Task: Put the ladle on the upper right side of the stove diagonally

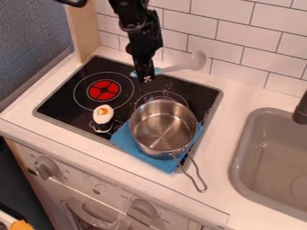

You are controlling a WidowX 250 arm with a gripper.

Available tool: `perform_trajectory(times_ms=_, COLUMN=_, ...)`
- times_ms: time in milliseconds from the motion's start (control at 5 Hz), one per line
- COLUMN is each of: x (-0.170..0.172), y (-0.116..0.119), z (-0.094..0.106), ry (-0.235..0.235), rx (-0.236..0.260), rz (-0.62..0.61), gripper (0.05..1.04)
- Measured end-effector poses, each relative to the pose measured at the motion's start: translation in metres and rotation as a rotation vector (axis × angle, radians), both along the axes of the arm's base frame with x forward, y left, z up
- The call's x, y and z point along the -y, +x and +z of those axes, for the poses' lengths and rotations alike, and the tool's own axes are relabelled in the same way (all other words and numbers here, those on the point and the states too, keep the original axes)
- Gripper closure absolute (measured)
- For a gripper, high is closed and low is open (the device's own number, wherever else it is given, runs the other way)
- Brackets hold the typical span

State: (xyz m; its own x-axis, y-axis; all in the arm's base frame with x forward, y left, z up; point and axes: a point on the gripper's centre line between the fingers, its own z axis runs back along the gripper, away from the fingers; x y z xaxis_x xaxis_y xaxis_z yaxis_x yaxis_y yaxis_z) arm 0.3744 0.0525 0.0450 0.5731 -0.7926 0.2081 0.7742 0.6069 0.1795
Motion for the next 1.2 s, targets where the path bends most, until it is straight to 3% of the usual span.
perform_trajectory(times_ms=400, x=0.01, y=0.005, z=-0.028, ry=-0.069, rx=-0.055, rz=-0.058, gripper=0.741)
perform_trajectory(times_ms=600, x=0.014, y=0.009, z=-0.033, ry=-0.041, rx=-0.061, rz=-0.061, gripper=0.669)
perform_trajectory(times_ms=800, x=0.018, y=0.012, z=-0.032, ry=0.05, rx=-0.07, rz=-0.027, gripper=0.364)
perform_trajectory(times_ms=1000, x=0.019, y=0.015, z=-0.032, ry=0.059, rx=-0.08, rz=-0.02, gripper=0.104)
perform_trajectory(times_ms=1200, x=0.029, y=0.014, z=-0.032, ry=0.058, rx=-0.084, rz=-0.033, gripper=0.082)
